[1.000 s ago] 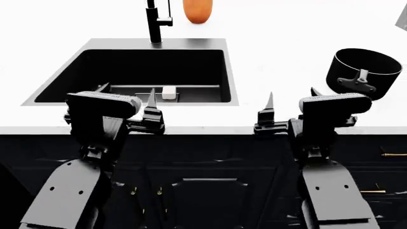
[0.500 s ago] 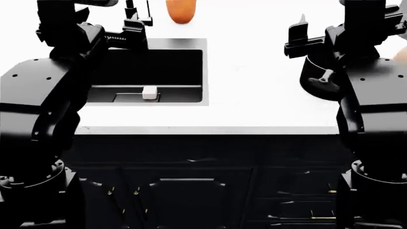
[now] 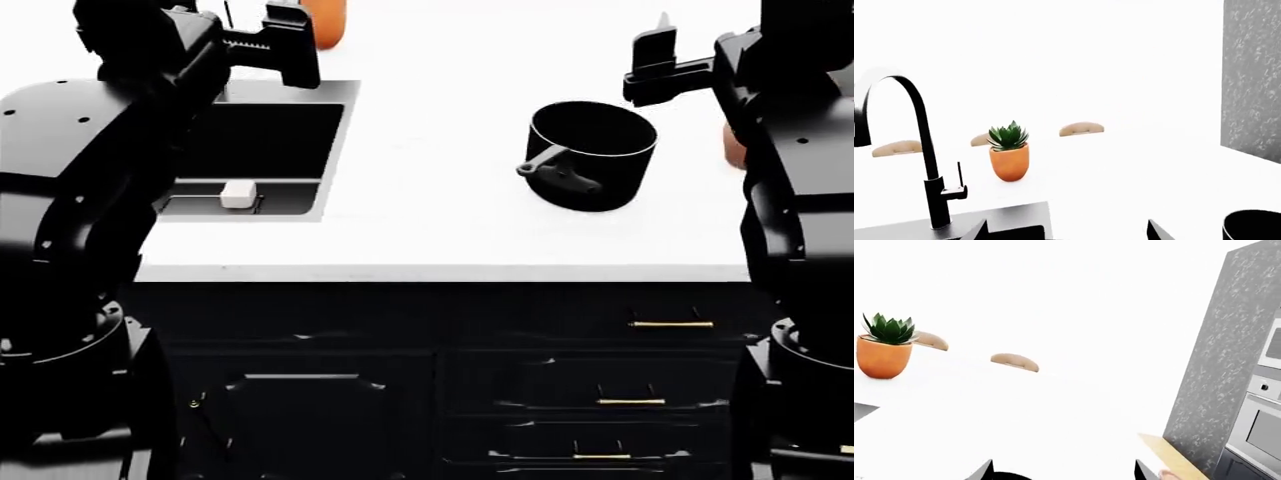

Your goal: Pick the jug and pot and place them in the sink. Then turn on the water.

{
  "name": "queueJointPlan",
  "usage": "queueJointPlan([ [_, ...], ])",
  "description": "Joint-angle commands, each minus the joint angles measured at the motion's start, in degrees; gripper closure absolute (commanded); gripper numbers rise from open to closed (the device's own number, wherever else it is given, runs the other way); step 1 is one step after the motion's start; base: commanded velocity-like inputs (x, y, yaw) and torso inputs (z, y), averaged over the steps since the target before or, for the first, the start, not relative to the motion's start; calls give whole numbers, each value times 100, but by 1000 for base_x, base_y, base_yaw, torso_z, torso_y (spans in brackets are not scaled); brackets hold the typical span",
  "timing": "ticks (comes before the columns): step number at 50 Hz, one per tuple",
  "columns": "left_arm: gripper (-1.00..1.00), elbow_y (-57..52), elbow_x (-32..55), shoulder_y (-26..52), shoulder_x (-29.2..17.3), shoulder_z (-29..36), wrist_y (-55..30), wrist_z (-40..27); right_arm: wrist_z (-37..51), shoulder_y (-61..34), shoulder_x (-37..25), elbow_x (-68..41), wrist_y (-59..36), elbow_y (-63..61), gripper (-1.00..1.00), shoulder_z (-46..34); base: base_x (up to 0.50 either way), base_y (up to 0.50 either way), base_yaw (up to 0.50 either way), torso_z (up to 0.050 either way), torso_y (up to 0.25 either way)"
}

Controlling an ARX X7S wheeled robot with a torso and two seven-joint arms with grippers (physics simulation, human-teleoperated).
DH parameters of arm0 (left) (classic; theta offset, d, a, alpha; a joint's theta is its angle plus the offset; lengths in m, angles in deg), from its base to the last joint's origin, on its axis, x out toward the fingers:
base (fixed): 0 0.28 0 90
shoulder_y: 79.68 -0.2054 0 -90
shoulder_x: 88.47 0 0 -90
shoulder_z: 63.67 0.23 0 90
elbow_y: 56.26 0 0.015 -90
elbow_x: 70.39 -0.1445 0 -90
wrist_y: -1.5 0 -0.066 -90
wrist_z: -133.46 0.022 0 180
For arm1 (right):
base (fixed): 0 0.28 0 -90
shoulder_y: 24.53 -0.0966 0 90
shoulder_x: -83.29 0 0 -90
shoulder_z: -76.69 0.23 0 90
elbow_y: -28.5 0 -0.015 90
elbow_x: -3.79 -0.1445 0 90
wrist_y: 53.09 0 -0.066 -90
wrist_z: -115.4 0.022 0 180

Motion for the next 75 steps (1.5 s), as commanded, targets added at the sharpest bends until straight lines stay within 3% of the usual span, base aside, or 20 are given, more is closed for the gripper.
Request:
queueJointPlan([
  [1, -100, 35, 84, 150, 48, -4, -99, -6, -32, -18, -119, -8, -137, -109, -100, 24, 0, -500, 0, 0, 0],
  [40, -100, 144, 178, 191, -11, 231, 68, 49, -27, 46, -196, -61, -138, -77, -100, 20, 0, -500, 0, 0, 0],
  [75, -100, 69, 350, 199, -150, 307, -36, 127, -221, -7, -229, -185, -113, -81, -100, -166, 457, 0, 0, 0, 0],
])
